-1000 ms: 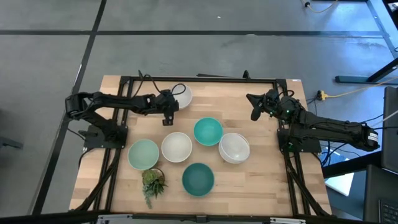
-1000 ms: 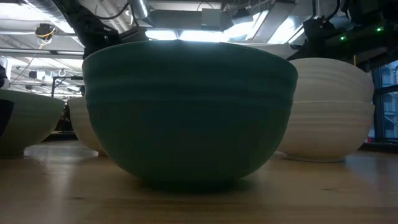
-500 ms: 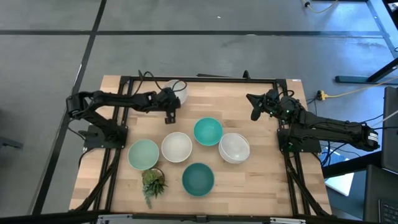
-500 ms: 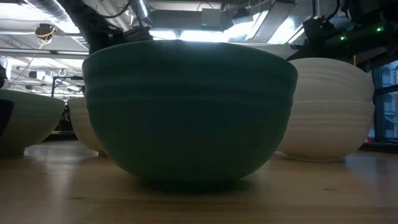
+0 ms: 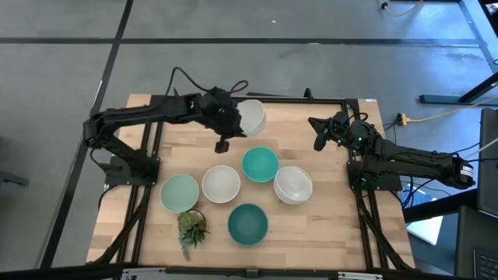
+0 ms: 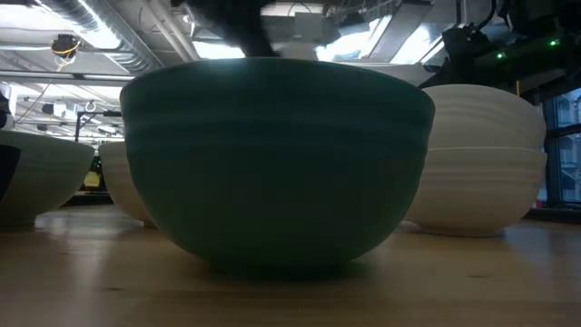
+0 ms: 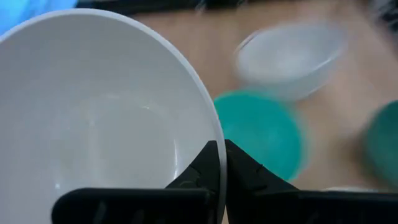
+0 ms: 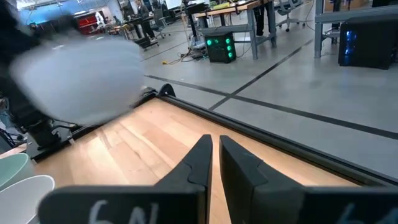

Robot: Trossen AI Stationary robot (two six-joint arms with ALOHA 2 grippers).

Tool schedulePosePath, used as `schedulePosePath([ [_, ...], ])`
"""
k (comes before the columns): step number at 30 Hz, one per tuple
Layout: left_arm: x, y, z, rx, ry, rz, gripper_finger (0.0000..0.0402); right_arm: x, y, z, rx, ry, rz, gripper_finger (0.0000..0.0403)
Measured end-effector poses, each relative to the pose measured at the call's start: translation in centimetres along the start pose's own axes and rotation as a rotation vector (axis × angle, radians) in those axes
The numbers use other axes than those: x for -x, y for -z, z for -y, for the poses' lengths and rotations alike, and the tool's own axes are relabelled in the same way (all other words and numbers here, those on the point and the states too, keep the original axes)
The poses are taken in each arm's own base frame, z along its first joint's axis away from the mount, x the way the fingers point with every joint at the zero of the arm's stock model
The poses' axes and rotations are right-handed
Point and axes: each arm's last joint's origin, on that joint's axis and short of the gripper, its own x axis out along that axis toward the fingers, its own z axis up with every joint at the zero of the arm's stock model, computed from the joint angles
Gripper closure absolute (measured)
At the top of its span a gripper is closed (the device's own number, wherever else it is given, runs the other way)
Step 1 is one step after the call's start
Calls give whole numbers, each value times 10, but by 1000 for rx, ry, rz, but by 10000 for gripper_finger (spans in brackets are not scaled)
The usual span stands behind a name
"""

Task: Nest bowls inside each other
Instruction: Stack the top white bowl on the bottom right white bowls

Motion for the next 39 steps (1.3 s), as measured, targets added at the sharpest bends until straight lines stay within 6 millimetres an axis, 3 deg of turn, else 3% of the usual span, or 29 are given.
schedulePosePath([
  [3, 13, -26, 15, -14, 52, 60, 400, 0, 0, 0, 1, 1, 0, 370],
  [8, 17, -46, 45, -13, 157, 105, 401, 0, 0, 0, 3, 1, 0, 370],
  [11, -2, -53, 65, -11, 222, 118, 401, 0, 0, 0, 6, 3, -4, 370],
  [14, -36, -55, 79, 9, 268, 96, 401, 0, 3, 1, 10, 11, -29, 370],
  [20, -89, -71, 94, 0, 261, 17, 401, 1, 12, 4, 10, 33, -119, 370],
  [30, -139, -106, 117, -36, 329, 15, 401, 2, 17, 4, 15, 4, -184, 370],
  [39, -179, -89, 142, 4, 334, -115, 401, 2, 16, 4, 12, 0, -172, 370],
])
